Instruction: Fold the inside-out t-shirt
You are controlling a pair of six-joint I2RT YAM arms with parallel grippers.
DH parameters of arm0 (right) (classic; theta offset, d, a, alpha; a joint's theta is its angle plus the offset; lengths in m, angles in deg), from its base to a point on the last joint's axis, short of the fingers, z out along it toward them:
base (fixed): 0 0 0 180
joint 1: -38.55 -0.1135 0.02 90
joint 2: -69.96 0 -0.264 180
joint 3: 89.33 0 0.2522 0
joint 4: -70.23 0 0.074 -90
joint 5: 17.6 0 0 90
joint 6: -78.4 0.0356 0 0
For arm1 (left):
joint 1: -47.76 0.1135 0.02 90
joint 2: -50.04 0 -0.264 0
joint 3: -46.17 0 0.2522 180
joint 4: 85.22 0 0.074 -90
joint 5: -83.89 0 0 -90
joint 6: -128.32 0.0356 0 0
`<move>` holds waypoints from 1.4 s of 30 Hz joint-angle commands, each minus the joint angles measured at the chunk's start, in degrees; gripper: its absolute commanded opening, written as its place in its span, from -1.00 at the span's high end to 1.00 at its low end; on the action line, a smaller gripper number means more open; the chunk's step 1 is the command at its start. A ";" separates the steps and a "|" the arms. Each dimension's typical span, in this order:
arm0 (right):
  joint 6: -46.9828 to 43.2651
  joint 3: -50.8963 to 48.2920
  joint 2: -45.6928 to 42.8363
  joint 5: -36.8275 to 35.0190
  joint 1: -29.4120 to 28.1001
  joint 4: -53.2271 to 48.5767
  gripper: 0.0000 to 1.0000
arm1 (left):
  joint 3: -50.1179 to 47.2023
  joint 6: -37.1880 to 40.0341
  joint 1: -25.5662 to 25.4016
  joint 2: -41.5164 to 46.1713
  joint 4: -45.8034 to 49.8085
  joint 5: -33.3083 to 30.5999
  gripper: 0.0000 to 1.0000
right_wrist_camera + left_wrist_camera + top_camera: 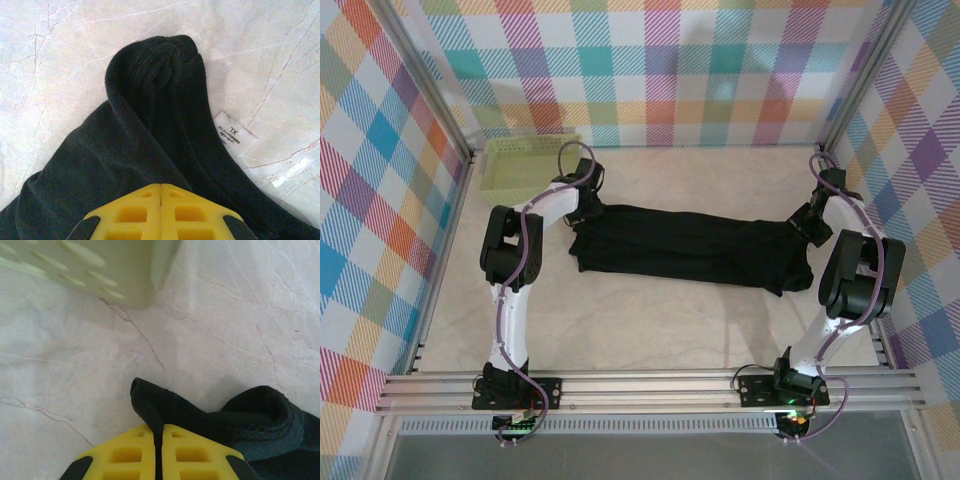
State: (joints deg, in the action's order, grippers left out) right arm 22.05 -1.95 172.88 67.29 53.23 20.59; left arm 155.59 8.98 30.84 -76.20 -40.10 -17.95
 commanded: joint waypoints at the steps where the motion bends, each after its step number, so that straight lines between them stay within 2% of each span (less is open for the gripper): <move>1: -0.25 2.45 -1.00 0.14 0.28 -1.07 1.00 | 1.42 0.17 0.58 2.90 -0.09 0.98 0.92; 7: -0.77 4.71 -2.19 0.07 0.38 -2.26 1.00 | -0.41 -1.15 0.70 7.86 -1.55 -0.18 0.91; 15: -0.77 7.08 -1.20 0.36 0.70 -4.04 0.98 | 3.30 -2.16 1.11 5.00 1.07 -0.65 0.93; 18: -0.60 3.62 -2.49 0.35 1.15 -2.62 0.52 | 3.18 -2.18 1.11 4.51 1.16 -0.82 0.91; 22: -0.76 1.49 -1.43 4.06 1.59 -0.85 0.24 | 3.32 -1.96 1.11 3.75 1.47 -0.84 0.86; 26: 0.22 0.21 -0.44 7.05 1.60 0.53 0.18 | 4.40 -1.62 1.06 2.65 2.57 -0.91 0.72; 29: 0.63 0.12 0.31 6.74 1.58 -0.23 0.15 | 4.85 -1.46 1.11 1.92 3.01 -0.48 0.67; 37: 0.56 -1.44 0.79 4.83 1.50 -0.68 -0.10 | 5.39 -1.25 1.11 1.52 3.28 0.03 0.78; 42: 0.80 -2.34 0.53 4.81 1.50 -0.17 -0.09 | 5.92 -1.62 1.14 1.55 3.54 0.08 0.84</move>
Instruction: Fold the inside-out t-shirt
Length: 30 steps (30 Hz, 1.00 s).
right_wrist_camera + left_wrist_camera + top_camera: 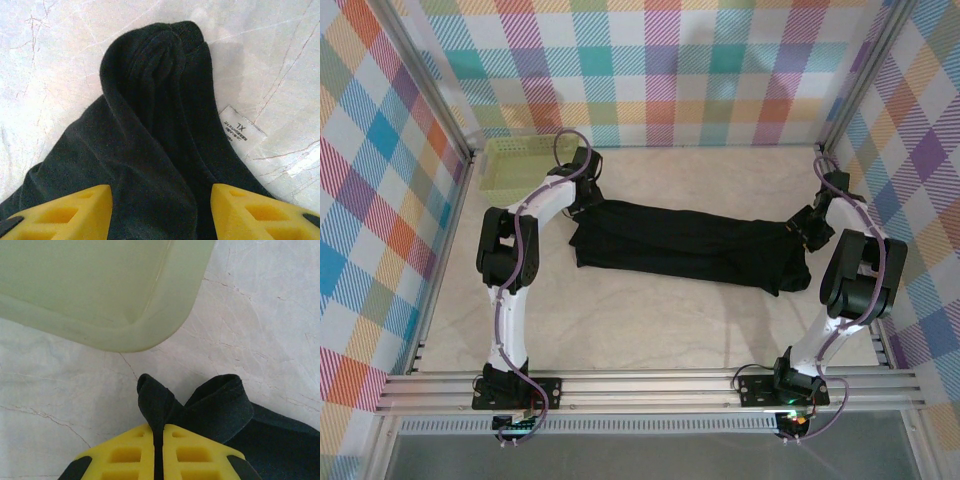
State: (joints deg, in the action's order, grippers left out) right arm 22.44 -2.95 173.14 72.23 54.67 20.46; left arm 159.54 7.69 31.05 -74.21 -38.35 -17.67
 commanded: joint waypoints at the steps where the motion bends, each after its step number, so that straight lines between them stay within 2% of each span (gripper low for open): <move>1: 0.41 -1.18 0.62 0.19 0.05 0.04 -0.05 | 2.07 -0.34 0.89 -0.43 1.96 -0.14 0.85; 3: 0.41 -1.04 0.97 0.97 0.05 0.28 0.14 | 2.08 -0.42 0.89 -0.34 1.97 -0.22 0.86; 6: 0.59 -0.79 0.72 1.31 0.06 0.47 0.61 | 2.25 -0.69 0.89 -0.17 2.21 -0.58 0.91; 10: 0.67 1.83 -0.31 0.43 0.12 -0.96 1.00 | 2.42 -1.05 0.98 0.19 2.32 -1.17 0.97; 14: 1.41 5.07 -1.50 0.45 0.65 -1.51 1.00 | 2.68 -1.67 1.37 0.41 2.32 -1.58 0.99; 18: 1.56 8.16 -1.51 3.56 1.56 0.40 1.00 | 2.65 -3.08 2.22 0.08 1.87 -1.55 0.99; 26: 2.78 13.21 4.81 5.57 1.64 1.87 1.00 | 6.14 -3.48 2.55 -3.54 3.06 -0.84 0.96; 29: 2.81 14.97 8.09 4.74 1.73 2.52 1.00 | 8.57 -3.42 2.55 -5.78 4.72 -1.20 0.86; 30: 2.71 15.65 9.27 4.73 1.85 2.50 0.91 | 9.54 -3.22 2.56 -6.68 5.27 -0.96 0.73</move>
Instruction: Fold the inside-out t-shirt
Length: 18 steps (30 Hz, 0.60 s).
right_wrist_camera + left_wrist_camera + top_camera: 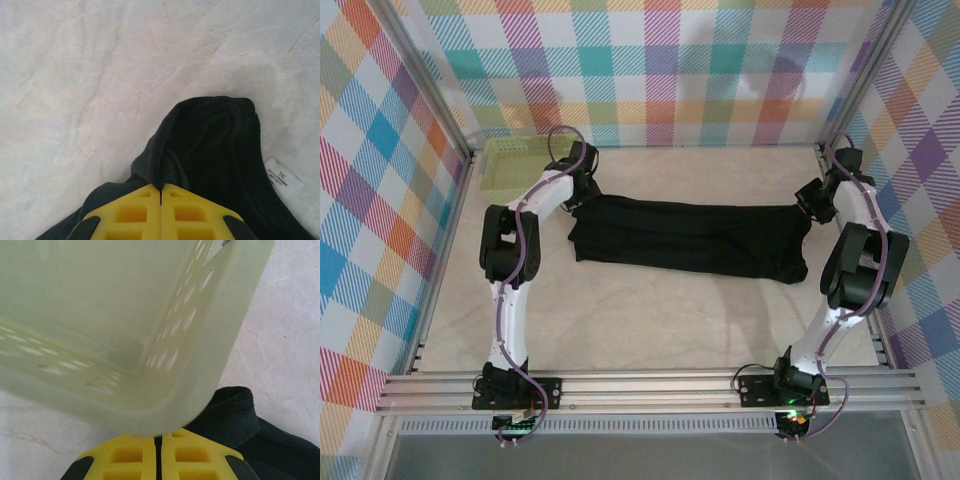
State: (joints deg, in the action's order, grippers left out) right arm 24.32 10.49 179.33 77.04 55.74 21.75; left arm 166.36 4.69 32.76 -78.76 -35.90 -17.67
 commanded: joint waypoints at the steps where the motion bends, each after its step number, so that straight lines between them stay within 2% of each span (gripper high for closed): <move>1: 0.37 3.34 4.67 -0.01 0.74 1.36 0.70 | 3.65 0.11 0.85 -2.86 3.55 -0.70 0.57; 3: -0.46 5.27 6.94 0.28 0.80 0.98 0.30 | 4.60 0.61 0.85 -3.53 4.43 -0.43 0.26; 6: -2.14 6.78 6.82 -2.04 0.70 -1.55 -0.01 | 4.56 1.65 0.60 -2.25 5.42 -0.04 -0.08; 9: -2.85 3.50 1.76 -4.62 0.68 -2.33 -0.35 | 3.91 3.81 -0.42 0.70 6.35 -0.83 -0.38; 12: -3.62 -1.83 -3.55 -4.99 0.44 -2.90 -0.57 | 3.13 5.16 -2.50 3.62 7.55 -2.90 -0.53; 16: -5.66 -9.61 -8.80 -4.84 -1.93 -1.87 -0.83 | 0.01 6.12 -6.22 7.38 6.81 -6.19 -0.58; 18: -6.24 -10.56 -8.59 -6.03 -3.51 -2.58 -0.91 | -2.72 6.90 -7.88 8.67 3.97 -5.20 -0.60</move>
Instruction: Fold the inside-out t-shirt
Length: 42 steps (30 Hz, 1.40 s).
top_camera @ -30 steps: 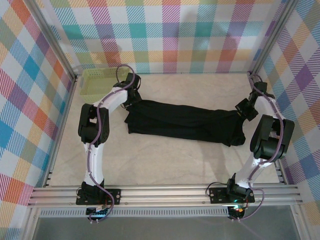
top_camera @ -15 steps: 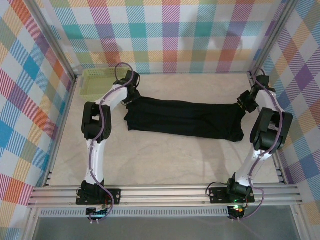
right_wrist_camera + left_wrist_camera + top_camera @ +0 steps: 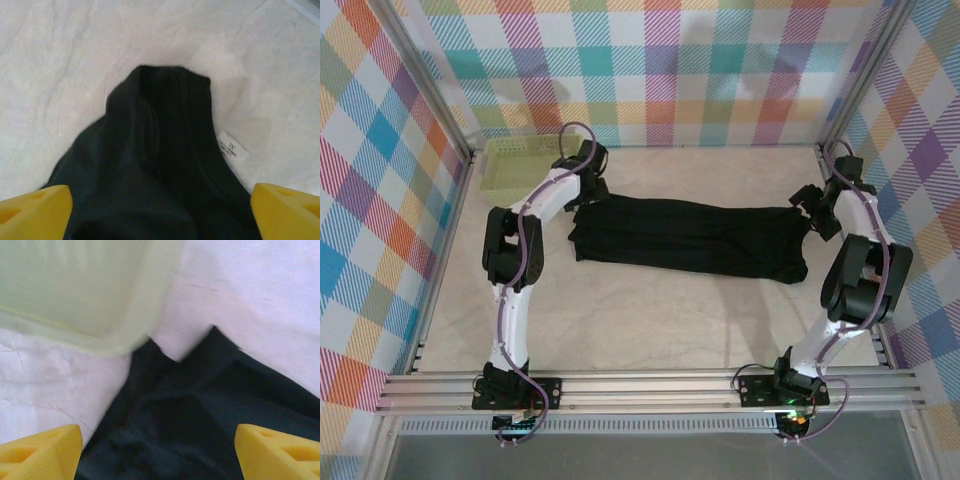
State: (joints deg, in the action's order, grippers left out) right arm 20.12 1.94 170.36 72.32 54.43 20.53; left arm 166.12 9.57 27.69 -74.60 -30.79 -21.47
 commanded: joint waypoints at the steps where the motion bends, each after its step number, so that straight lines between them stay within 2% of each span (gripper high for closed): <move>1: -2.10 -1.85 1.27 -2.10 -2.79 -1.79 -0.93 | -3.39 2.12 -3.37 4.54 -2.23 -0.65 -0.60; 11: -2.98 1.69 11.19 -6.74 -4.41 -6.05 -0.99 | -8.00 1.31 -4.08 -0.41 -5.80 3.66 -0.60; 14: -2.81 2.73 13.57 -9.11 -4.98 -7.91 -0.99 | -10.96 1.32 -4.09 -0.01 -7.43 4.01 -0.60; 19: -3.50 4.76 17.00 -8.52 -6.25 -9.11 -0.95 | -17.27 1.03 -4.09 1.94 -10.30 4.15 -0.61; 24: -3.52 4.87 18.79 -4.29 -8.23 -8.45 -0.60 | -23.57 0.48 -4.95 4.50 -12.58 3.69 -0.61; 29: -3.27 3.39 18.48 -2.41 -8.54 -7.20 -0.08 | -29.03 -0.75 -5.54 6.63 -14.59 3.58 -0.62; 31: -3.08 2.91 17.71 -2.34 -8.58 -6.97 0.23 | -31.04 -1.29 -5.72 7.42 -14.98 3.32 -0.62; 38: -2.50 0.87 11.04 -10.59 -8.36 -7.51 0.95 | -37.33 -3.91 -8.10 11.85 -15.97 2.25 -0.63; 42: -3.39 1.55 5.94 -16.41 -8.23 -9.93 1.00 | -40.06 -7.37 -12.90 14.81 -15.96 2.63 -0.63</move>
State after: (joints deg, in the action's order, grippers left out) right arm 17.52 3.12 181.03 63.36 45.67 14.32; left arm 129.23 6.53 18.22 -60.33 -52.06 -20.94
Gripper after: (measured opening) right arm 0.070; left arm 0.815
